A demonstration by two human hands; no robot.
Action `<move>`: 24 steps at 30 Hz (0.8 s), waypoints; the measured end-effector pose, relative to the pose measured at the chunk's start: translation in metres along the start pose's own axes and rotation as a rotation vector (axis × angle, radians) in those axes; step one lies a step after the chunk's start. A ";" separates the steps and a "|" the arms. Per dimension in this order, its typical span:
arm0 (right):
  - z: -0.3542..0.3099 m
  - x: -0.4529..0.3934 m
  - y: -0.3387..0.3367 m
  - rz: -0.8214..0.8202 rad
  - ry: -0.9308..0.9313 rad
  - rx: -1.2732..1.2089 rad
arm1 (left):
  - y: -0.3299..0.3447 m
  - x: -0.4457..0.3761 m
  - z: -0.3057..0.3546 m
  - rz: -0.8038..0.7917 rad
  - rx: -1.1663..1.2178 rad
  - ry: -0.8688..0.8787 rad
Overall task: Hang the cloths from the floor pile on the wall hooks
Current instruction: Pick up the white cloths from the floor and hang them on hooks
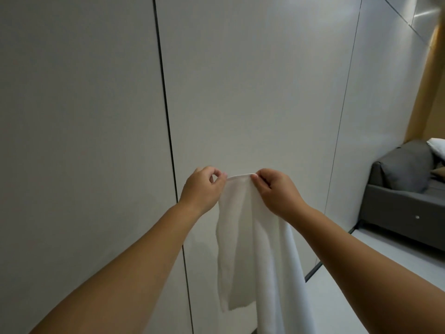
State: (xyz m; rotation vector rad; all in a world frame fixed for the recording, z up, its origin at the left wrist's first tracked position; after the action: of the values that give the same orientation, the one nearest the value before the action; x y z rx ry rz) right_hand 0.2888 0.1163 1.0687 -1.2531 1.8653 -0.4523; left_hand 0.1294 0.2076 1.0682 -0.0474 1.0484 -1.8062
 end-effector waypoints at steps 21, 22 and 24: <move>0.020 0.000 0.009 -0.238 0.156 -0.309 | -0.011 -0.024 0.054 -0.055 -0.066 0.315; 0.025 0.003 0.013 -0.256 0.177 -0.339 | -0.019 -0.028 0.058 -0.031 -0.110 0.337; 0.035 0.007 0.020 -0.274 0.207 -0.367 | -0.036 -0.034 0.063 0.031 -0.193 0.368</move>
State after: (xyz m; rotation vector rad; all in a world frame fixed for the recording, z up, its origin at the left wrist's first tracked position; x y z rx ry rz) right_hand 0.3036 0.1236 1.0311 -1.7796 2.0185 -0.4079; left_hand 0.1490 0.1987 1.1452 0.1910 1.4730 -1.7171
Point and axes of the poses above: each hand's wrist, its own x-axis away from the middle knuckle, its own y-axis out of the palm, z = x × y, the point moved 4 cm from there along -x, towards the middle knuckle, and after that the axes turned 12 degrees about -z, right-handed, at the moved point
